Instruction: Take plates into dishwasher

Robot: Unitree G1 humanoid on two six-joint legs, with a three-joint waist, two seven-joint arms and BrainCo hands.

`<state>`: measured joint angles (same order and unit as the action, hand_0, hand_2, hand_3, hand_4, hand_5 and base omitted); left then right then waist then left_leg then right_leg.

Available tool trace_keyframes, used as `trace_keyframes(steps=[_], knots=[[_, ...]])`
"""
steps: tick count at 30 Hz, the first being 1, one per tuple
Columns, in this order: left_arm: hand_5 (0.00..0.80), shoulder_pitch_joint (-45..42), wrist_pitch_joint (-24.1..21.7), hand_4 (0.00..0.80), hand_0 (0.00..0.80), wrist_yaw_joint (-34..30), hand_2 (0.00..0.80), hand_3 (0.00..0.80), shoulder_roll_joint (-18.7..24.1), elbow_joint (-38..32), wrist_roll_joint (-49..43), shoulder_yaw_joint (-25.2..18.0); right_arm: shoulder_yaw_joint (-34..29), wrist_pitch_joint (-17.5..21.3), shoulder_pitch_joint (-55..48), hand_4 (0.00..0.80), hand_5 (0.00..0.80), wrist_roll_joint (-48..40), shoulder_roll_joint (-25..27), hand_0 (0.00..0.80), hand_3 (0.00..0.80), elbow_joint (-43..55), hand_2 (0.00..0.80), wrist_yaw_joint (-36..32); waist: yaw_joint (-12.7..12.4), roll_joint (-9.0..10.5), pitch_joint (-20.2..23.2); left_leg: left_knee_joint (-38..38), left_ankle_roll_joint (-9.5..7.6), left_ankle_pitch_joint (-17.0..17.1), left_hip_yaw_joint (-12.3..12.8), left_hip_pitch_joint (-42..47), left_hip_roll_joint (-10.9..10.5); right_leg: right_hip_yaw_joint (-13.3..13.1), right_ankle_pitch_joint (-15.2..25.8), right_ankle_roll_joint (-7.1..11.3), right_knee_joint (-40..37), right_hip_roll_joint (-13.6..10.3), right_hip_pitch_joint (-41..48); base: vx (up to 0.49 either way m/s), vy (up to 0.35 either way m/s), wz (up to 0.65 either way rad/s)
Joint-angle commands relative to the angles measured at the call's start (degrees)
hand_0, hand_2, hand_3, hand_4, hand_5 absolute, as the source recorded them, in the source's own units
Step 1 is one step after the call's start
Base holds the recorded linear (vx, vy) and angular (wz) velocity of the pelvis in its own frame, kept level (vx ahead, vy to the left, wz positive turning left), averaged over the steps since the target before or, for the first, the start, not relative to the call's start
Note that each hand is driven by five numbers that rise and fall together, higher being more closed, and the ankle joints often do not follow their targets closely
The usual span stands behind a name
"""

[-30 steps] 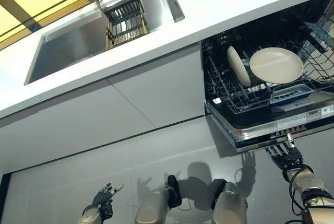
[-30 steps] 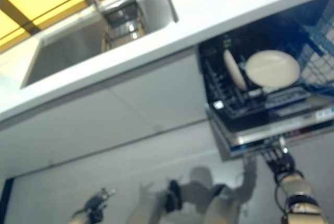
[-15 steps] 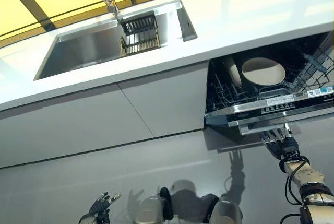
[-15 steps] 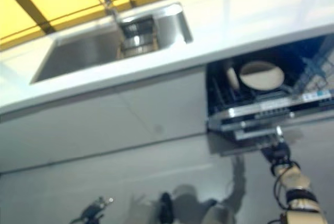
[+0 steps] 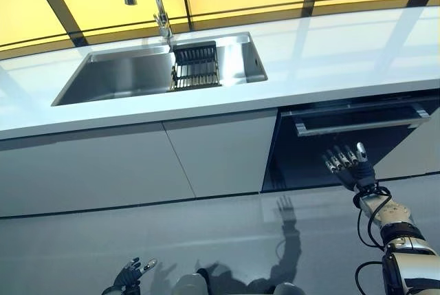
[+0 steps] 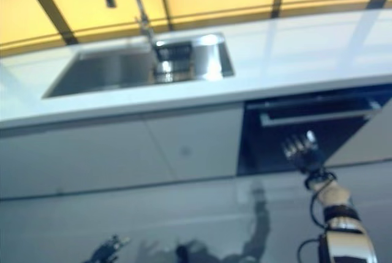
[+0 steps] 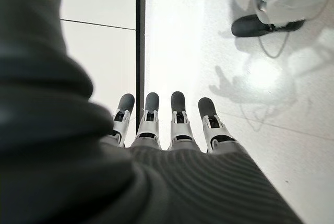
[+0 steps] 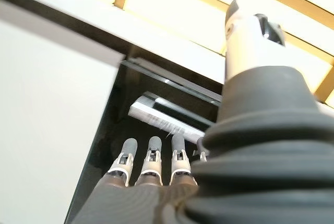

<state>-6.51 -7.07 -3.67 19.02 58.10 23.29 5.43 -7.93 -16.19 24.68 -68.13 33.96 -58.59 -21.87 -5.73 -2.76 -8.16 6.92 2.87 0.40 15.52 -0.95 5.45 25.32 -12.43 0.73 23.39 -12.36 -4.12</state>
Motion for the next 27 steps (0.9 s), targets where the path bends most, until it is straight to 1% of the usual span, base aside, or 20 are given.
trace_keyframes(steps=[1,2,3,4,5,6,7,9,10,12,15,16,17,18,19,20,21,22,24,27], knots=[[0.0,2.59,-2.44,0.0,0.0,0.67,0.0,0.0,2.17,0.02,0.93,-2.84,2.77,1.6,2.96,0.0,0.0,20.72,0.8,0.0,0.0,-4.08,0.0,-2.29,-1.07,2.86,-0.69,2.67,-0.81,-7.19,-1.85,3.55,-2.22,-3.41,9.98,4.1,-18.78,2.6,9.41,-0.015,0.053,0.06],[0.0,2.87,-2.2,0.0,0.0,0.69,0.0,0.0,2.22,0.06,0.95,-2.91,3.61,1.91,2.49,0.0,0.0,22.72,1.04,0.0,0.0,-4.78,0.0,-2.9,-1.02,3.06,-0.45,1.32,-0.81,-6.64,-1.98,3.94,-2.46,-3.41,10.49,4.31,-19.65,2.8,9.6,-0.02,0.046,0.07],[0.0,3.59,-1.9,0.0,0.0,0.69,0.0,0.0,2.36,0.46,0.24,-3.05,5.2,2.7,1.22,0.0,0.0,27.15,1.18,0.0,0.0,-6.26,0.0,-3.51,-1.02,3.5,0.03,-0.79,-0.8,-5.78,-2.18,4.55,-2.81,-3.39,11.29,4.69,-20.92,3.25,9.81,-0.012,0.028,0.08],[0.0,3.91,-1.9,0.0,0.0,0.66,0.0,0.0,2.44,0.78,-0.31,-3.08,5.73,2.99,0.77,0.0,0.0,28.96,1.23,0.0,0.0,-6.93,0.0,-4.02,-0.99,3.69,0.26,-1.84,-0.84,-5.39,-2.26,4.89,-3.01,-3.38,11.65,4.86,-21.53,3.41,9.95,-0.022,0.04,0.07],[0.0,4.59,-1.74,0.0,0.0,0.36,0.0,0.0,2.57,1.5,-1.42,-3.01,6.73,4.32,-0.37,0.0,0.0,33.32,1.26,0.0,0.0,-8.02,0.0,-3.73,-0.92,4.01,0.75,-3.72,-0.88,-4.6,-2.48,5.42,-3.38,-3.34,12.35,5.16,-22.58,3.73,10.06,-0.087,0.031,0.07],[0.0,4.71,-1.64,0.0,0.0,0.23,0.0,0.0,2.57,1.59,-1.59,-2.94,6.92,4.78,-0.71,0.0,0.0,34.2,1.21,0.0,0.0,-8.11,0.0,-3.54,-0.89,4.2,0.61,-4.02,-1.25,-3.36,-1.78,4.98,-3.54,-2.64,13.41,4.78,-22.83,3.52,9.62,-0.102,0.049,0.1],[0.0,5.03,-0.48,0.0,0.0,-1.12,0.0,0.0,2.58,2.07,-2.65,-2.36,8.24,6.92,-2.94,0.0,0.0,38.98,0.55,0.0,0.0,-8.4,0.0,-2.8,-0.79,4.48,1.08,-6.06,-1.36,-2.69,-1.84,5.76,-3.84,-2.51,14.34,5.22,-24.19,3.8,9.88,-0.1,0.042,0.12],[0.0,5.49,0.28,0.0,0.0,-2.01,0.0,0.0,2.57,2.62,-4.72,-1.22,9.47,9.2,-5.84,0.0,0.0,44.0,-0.79,0.0,0.0,-7.29,0.0,-0.12,-0.45,4.67,1.54,-8.0,-1.33,-1.98,-1.79,6.33,-4.07,-2.37,15.33,5.77,-25.4,3.94,9.91,-0.035,0.046,0.11],[0.0,5.82,0.8,0.0,0.0,-1.99,0.0,0.0,2.45,2.89,-5.31,-0.3,10.55,10.54,-7.38,0.0,0.0,48.63,-1.69,0.0,0.0,-6.88,0.0,1.56,-0.21,4.7,1.77,-9.1,-1.4,-1.56,-1.76,6.7,-4.21,-2.35,15.85,6.09,-25.96,4.01,9.94,-0.038,0.04,0.08],[0.0,6.62,2.75,0.0,0.0,-1.34,0.0,0.0,2.11,2.93,-6.92,1.04,13.43,12.28,-9.93,0.0,0.0,54.8,-3.26,0.0,0.0,-5.79,0.0,4.15,0.18,4.77,2.07,-11.01,-1.4,-0.76,-2.21,7.04,-4.52,-2.13,16.77,6.62,-27.09,4.09,9.95,-0.056,0.037,0.07],[0.0,7.45,4.06,0.0,0.0,-0.71,0.0,0.0,1.97,4.66,-12.72,3.06,16.42,14.62,-12.38,0.0,0.0,61.53,-5.71,0.0,0.0,-5.66,0.0,9.76,0.61,4.97,2.54,-11.41,-1.58,-0.83,-2.7,7.04,-4.57,-2.15,16.77,6.86,-27.15,4.13,9.75,-0.046,0.021,0.05],[0.0,7.54,4.54,0.0,0.0,-0.36,0.0,0.0,1.94,5.01,-13.96,3.4,16.85,14.95,-12.75,0.0,0.0,62.75,-6.12,0.0,0.0,-5.55,0.0,10.61,0.69,5.0,2.62,-11.39,-1.63,-0.87,-2.66,7.08,-4.55,-2.16,16.72,6.88,-27.06,4.12,9.72,-0.027,0.029,0.1],[0.0,7.91,6.39,0.0,0.0,-2.12,0.0,0.0,1.85,6.69,-18.52,5.0,18.38,15.05,-13.91,0.0,0.0,65.62,-7.51,0.0,0.0,-5.1,0.0,12.46,1.05,5.0,2.87,-11.28,-1.67,-0.93,-2.4,7.18,-4.43,-2.18,16.52,6.91,-26.82,4.11,9.72,-0.027,0.042,0.13],[0.0,8.08,7.55,0.0,0.0,-1.99,0.0,0.0,1.65,7.71,-21.86,6.41,19.23,14.78,-14.62,0.0,0.0,67.44,-8.61,0.0,0.0,-4.51,0.0,13.47,1.36,4.95,3.0,-11.2,-1.65,-0.92,-2.22,7.17,-4.37,-2.18,16.49,6.93,-26.83,4.08,9.76,-0.033,0.06,0.1],[0.0,8.23,8.65,0.0,0.0,-2.86,0.0,0.0,1.54,8.45,-23.58,7.73,20.21,14.16,-15.23,0.0,0.0,69.75,-9.63,0.0,0.0,-4.2,0.0,14.21,1.63,4.89,3.07,-11.19,-1.69,-0.95,-2.12,7.21,-4.4,-2.26,16.46,6.98,-26.89,4.05,9.81,-0.029,0.061,0.07],[0.0,8.62,9.62,0.0,0.0,-4.4,0.0,0.0,1.29,9.11,-26.15,8.64,20.96,13.06,-16.02,0.0,0.0,69.6,-10.54,0.0,0.0,-4.47,0.0,14.8,1.88,4.8,3.17,-11.23,-1.82,-1.07,-2.11,7.28,-4.44,-2.28,16.4,7.02,-26.96,4.08,9.87,-0.02,0.048,0.04],[0.0,8.77,9.59,0.0,0.0,-4.45,0.0,0.0,1.15,9.36,-26.82,9.06,21.16,12.43,-16.26,0.0,0.0,68.83,-11.0,0.0,0.0,-4.66,0.0,15.05,1.95,4.77,3.2,-11.23,-1.85,-1.11,-2.13,7.3,-4.45,-2.29,16.38,7.03,-26.96,4.09,9.89,-0.018,0.053,0.04],[0.0,9.44,11.04,0.0,0.0,-5.42,0.0,0.0,0.62,10.46,-30.08,11.4,21.32,10.15,-17.02,0.0,0.0,65.19,-12.99,0.0,0.0,-5.74,0.0,15.57,2.28,4.62,3.34,-11.2,-1.99,-1.25,-2.28,7.39,-4.55,-2.42,16.28,7.09,-26.95,4.11,9.97,-0.012,0.046,0.02],[0.0,9.98,14.04,0.0,0.0,-5.96,0.0,0.0,-0.3,11.65,-30.02,12.47,20.96,10.03,-17.92,0.0,0.0,67.3,-14.64,0.0,0.0,-7.18,0.0,15.52,2.78,4.38,3.54,-11.15,-2.24,-1.63,-2.19,7.85,-4.7,-2.49,16.08,7.13,-26.88,4.1,10.09,0.005,0.068,0.01],[0.0,10.23,16.12,0.0,0.0,-4.81,0.0,0.0,-1.62,12.84,-28.18,11.84,20.8,8.35,-19.05,0.0,0.0,66.72,-16.5,0.0,0.0,-9.2,0.0,15.89,2.94,4.13,3.74,-10.85,-2.49,-1.89,-2.2,8.01,-4.86,-2.44,15.75,7.19,-26.51,3.9,10.25,0.007,0.051,0.0]])
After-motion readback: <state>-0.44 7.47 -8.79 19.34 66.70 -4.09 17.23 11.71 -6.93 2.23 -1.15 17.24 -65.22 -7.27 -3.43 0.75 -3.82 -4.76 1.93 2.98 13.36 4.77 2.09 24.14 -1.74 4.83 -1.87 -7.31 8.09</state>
